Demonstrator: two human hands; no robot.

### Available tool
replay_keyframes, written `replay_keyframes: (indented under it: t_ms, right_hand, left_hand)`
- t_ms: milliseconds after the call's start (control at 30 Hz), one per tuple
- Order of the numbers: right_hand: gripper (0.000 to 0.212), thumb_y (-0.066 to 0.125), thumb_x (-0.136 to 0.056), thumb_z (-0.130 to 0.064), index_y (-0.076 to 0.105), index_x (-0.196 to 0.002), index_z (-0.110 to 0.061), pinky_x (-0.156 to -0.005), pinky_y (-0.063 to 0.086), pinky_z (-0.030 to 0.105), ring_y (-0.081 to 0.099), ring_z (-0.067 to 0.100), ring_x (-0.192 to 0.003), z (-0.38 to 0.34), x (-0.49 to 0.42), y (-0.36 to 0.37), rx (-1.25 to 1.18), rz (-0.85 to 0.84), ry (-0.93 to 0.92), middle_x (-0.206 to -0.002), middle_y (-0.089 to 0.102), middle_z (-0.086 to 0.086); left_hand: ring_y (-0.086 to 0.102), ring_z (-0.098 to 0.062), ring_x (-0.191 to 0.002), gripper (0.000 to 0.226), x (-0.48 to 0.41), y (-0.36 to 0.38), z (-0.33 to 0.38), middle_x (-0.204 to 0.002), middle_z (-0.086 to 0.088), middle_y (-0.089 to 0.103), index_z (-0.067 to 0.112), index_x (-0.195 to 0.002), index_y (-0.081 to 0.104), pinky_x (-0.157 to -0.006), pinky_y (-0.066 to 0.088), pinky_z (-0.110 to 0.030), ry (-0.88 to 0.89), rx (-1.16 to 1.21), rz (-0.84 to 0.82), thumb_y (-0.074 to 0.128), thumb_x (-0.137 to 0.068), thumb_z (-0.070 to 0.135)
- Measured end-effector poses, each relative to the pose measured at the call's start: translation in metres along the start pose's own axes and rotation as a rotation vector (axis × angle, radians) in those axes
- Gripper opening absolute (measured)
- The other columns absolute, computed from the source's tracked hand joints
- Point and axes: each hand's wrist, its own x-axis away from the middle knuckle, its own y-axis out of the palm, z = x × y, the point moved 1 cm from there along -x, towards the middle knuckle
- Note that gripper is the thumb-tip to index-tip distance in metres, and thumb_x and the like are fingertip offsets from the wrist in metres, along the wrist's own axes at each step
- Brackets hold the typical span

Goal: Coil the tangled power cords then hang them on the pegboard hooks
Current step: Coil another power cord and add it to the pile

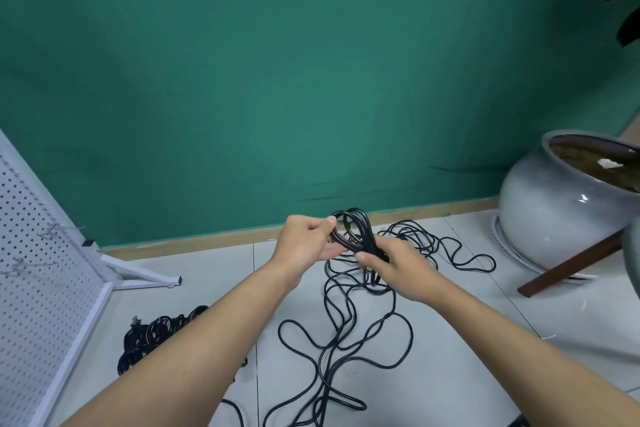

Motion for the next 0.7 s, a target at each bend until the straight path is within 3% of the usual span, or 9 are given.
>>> replay_keyframes:
  t_ms: [133, 267, 333, 400, 500, 600, 700]
  right_hand:
    - [0.016, 0.059, -0.104, -0.025, 0.069, -0.095, -0.017, -0.071, 0.044, 0.017, 0.059, 0.004, -0.074, 0.005, 0.003, -0.023, -0.161, 0.095, 0.081, -0.079, 0.066, -0.011]
    - [0.025, 0.054, -0.107, -0.019, 0.066, -0.097, 0.001, -0.076, 0.047, 0.011, 0.061, 0.004, -0.079, 0.006, 0.017, -0.04, -0.461, 0.148, 0.142, -0.085, 0.065, -0.001]
    - [0.022, 0.052, -0.107, -0.017, 0.065, -0.095, -0.003, -0.07, 0.048, 0.01, 0.062, 0.004, -0.074, 0.005, 0.024, -0.047, -0.603, 0.134, 0.155, -0.084, 0.063, 0.002]
    - [0.021, 0.052, -0.106, -0.019, 0.063, -0.094, -0.006, -0.063, 0.047, 0.015, 0.058, 0.008, -0.068, 0.005, 0.03, -0.053, -0.738, 0.112, 0.163, -0.082, 0.06, 0.002]
    - [0.019, 0.057, -0.1, -0.026, 0.062, -0.098, -0.008, -0.062, 0.051, 0.026, 0.055, 0.015, -0.066, 0.004, 0.039, -0.064, -0.933, 0.1, 0.193, -0.08, 0.058, 0.002]
    - [0.017, 0.058, -0.097, -0.025, 0.061, -0.098, -0.008, -0.085, 0.053, 0.037, 0.06, 0.016, -0.068, 0.002, 0.044, -0.075, -1.036, 0.159, 0.19, -0.074, 0.056, 0.0]
    - [0.016, 0.053, -0.104, -0.019, 0.058, -0.094, -0.008, -0.099, 0.052, 0.047, 0.062, 0.018, -0.071, 0.006, 0.048, -0.083, -1.072, 0.265, 0.204, -0.07, 0.051, 0.002]
  left_hand:
    - [0.075, -0.017, -0.098, 0.025, -0.003, 0.005, -0.003, -0.111, -0.002, 0.075, 0.009, -0.117, 0.073, -0.088, 0.061, -0.032, 0.066, -0.248, -0.062, 0.053, -0.105, 0.019]
    - [0.062, -0.012, -0.115, 0.041, -0.013, 0.021, -0.025, -0.136, 0.001, 0.065, 0.017, -0.142, 0.059, -0.099, 0.045, -0.021, 0.218, -0.73, -0.24, 0.053, -0.102, 0.012]
    - [0.051, -0.013, -0.135, 0.054, -0.016, 0.039, -0.034, -0.152, 0.002, 0.052, 0.02, -0.152, 0.048, -0.112, 0.036, -0.021, 0.285, -0.832, -0.353, 0.054, -0.1, 0.008]
    - [0.042, -0.011, -0.143, 0.062, -0.017, 0.057, -0.04, -0.156, 0.005, 0.047, 0.023, -0.155, 0.042, -0.116, 0.03, -0.021, 0.328, -0.847, -0.46, 0.057, -0.097, 0.007]
    - [0.053, -0.01, -0.131, 0.049, -0.017, 0.077, -0.049, -0.141, 0.009, 0.06, 0.026, -0.141, 0.056, -0.113, 0.038, -0.025, 0.315, -0.83, -0.571, 0.063, -0.094, 0.012]
    - [0.064, -0.011, -0.114, 0.013, -0.023, 0.077, -0.066, -0.117, 0.006, 0.072, 0.02, -0.107, 0.068, -0.108, 0.045, -0.034, 0.294, -0.9, -0.613, 0.064, -0.095, 0.016]
    - [0.065, -0.017, -0.103, 0.005, -0.028, 0.057, -0.078, -0.105, 0.006, 0.072, 0.022, -0.09, 0.063, -0.097, 0.051, -0.035, 0.291, -1.082, -0.614, 0.065, -0.094, 0.025]
